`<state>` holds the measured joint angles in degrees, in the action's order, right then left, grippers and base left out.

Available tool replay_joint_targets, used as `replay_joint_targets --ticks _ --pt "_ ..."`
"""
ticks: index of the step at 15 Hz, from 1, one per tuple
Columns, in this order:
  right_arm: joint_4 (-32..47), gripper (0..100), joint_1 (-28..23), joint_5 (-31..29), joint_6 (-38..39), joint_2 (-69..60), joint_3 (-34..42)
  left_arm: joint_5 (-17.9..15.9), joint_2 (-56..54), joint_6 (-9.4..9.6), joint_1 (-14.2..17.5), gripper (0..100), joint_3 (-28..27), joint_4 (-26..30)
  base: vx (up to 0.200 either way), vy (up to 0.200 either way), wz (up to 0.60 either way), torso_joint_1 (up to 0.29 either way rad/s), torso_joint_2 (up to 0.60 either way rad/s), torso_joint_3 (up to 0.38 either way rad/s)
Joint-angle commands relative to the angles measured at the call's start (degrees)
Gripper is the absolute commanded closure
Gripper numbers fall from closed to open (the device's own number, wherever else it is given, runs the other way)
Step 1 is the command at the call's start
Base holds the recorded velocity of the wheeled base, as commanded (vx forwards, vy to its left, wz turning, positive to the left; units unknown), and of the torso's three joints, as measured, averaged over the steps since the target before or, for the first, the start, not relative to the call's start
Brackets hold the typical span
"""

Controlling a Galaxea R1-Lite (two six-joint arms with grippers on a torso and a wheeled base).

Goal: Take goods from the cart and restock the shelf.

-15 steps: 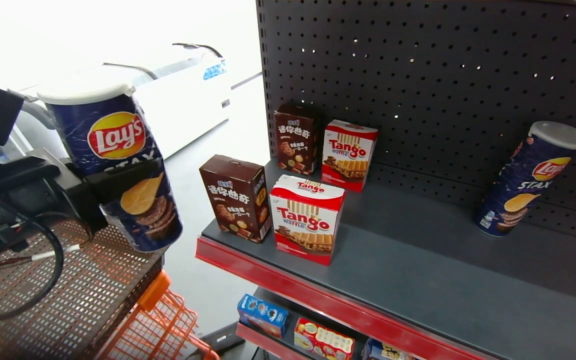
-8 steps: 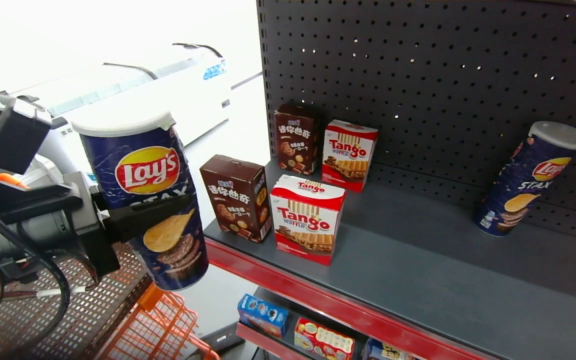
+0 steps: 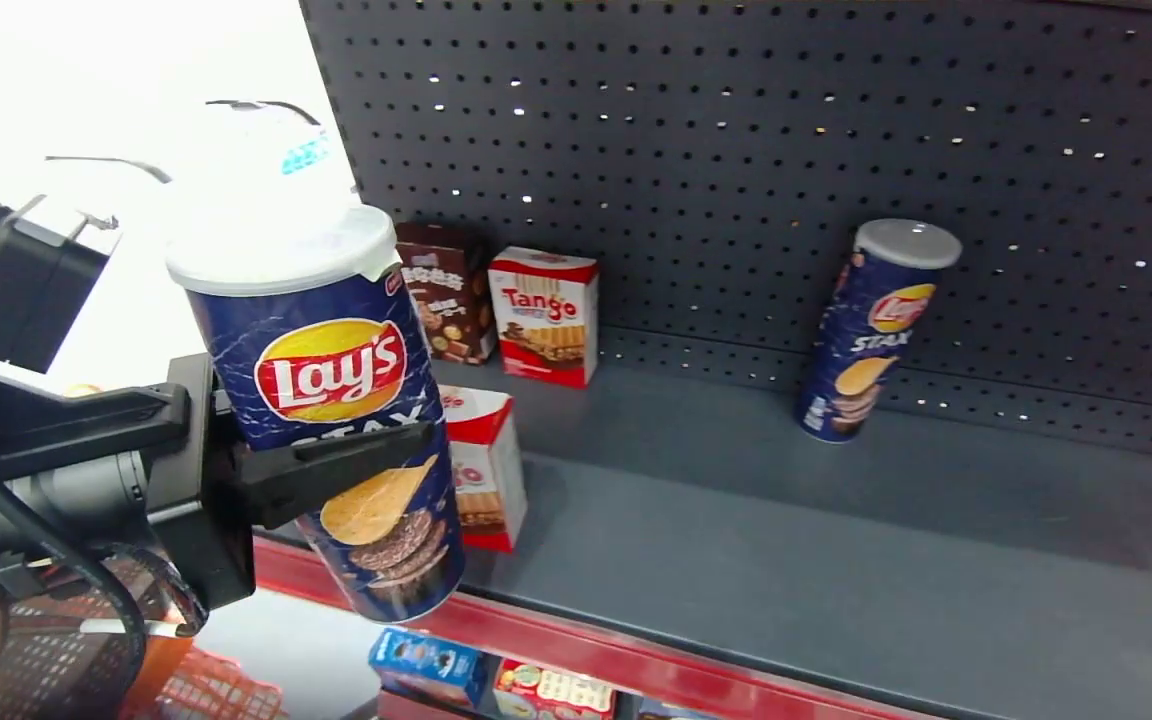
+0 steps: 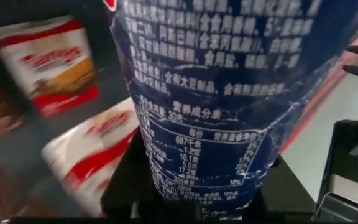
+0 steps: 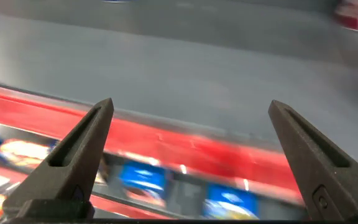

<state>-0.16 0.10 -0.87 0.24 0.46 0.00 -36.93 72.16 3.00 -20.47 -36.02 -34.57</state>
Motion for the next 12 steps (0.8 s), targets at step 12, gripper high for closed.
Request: replay_joint_targets --ticks 12 --pt "0.0 0 0.0 0.0 0.0 0.0 0.0 0.0 0.0 -0.1 -0.4 100 0.3 -0.2 0.0 0.0 -0.2 0.0 0.0 0.001"
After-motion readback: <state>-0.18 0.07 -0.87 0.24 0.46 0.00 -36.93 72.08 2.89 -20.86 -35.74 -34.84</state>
